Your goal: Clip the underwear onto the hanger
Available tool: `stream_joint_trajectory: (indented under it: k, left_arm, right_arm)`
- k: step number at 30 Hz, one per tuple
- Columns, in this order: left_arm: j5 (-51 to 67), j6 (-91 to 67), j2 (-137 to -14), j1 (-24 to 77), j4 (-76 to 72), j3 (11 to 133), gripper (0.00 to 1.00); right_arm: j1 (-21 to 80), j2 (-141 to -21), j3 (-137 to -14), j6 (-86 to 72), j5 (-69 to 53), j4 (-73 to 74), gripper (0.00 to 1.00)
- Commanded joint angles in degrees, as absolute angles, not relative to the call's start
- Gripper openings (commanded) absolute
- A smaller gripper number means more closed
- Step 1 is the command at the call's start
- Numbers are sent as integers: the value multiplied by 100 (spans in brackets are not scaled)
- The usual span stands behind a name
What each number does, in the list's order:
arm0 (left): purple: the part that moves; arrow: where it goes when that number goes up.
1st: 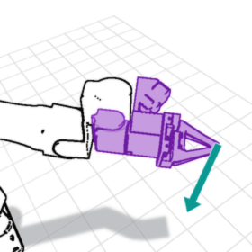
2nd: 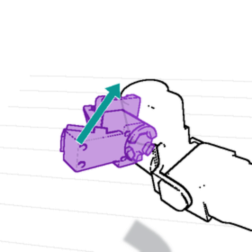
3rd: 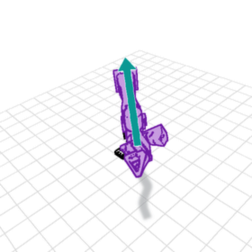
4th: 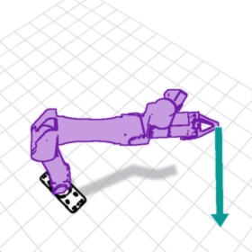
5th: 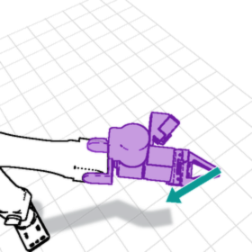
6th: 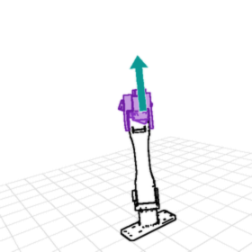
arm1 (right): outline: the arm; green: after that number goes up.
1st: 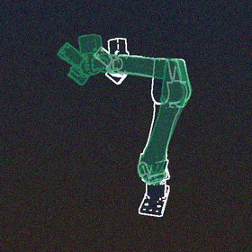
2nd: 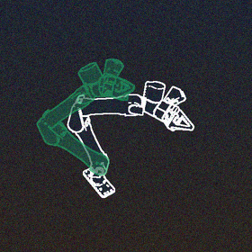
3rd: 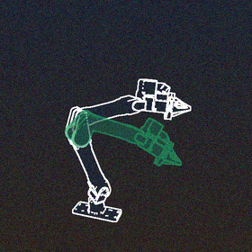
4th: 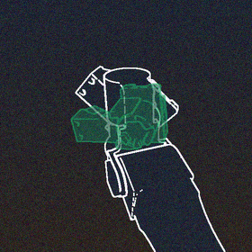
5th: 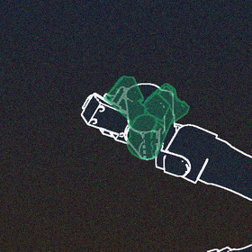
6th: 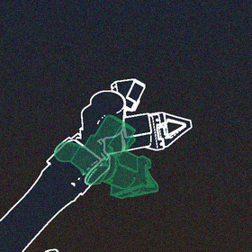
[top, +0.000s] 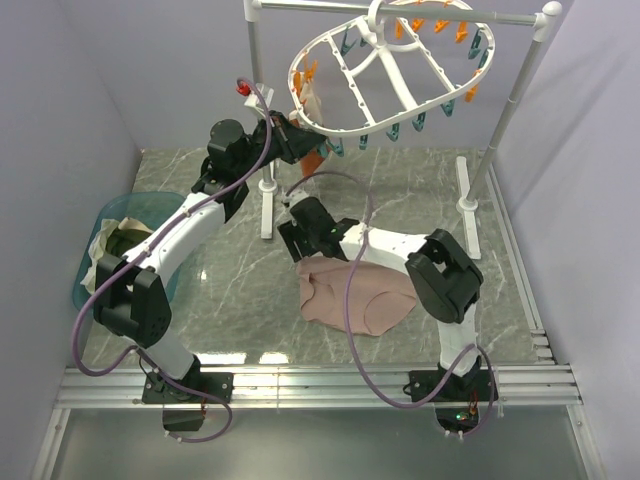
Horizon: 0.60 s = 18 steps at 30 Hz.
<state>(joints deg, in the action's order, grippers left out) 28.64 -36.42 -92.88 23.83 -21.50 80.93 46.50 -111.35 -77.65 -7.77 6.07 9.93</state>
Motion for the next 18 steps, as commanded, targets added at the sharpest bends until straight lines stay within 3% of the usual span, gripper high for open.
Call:
stream_joint_trajectory:
  k: [1,6,8,12,18]
  left_arm:
    - [2883,-3577,-9308,2329,-2197,8341,0]
    - [2892,-3595,-9308,2294,-2259,8297,0]
    - [2900,-3595,-9299,2285,-2267,8297,0]
    - [2909,-3577,-9281,2276,-2268,8288,0]
    - [2918,-3568,-9281,2268,-2233,8279,0]
  right_arm:
    - [4764,-11311,-8007,-738,1019,1432,73]
    - [4755,-11391,-7937,-519,1142,1608,73]
    - [4720,-11364,-7867,-457,1169,1643,68]
    - [4544,-10910,-7638,-527,950,1609,34]
    - [4237,-9750,-6980,-519,-69,1345,14]
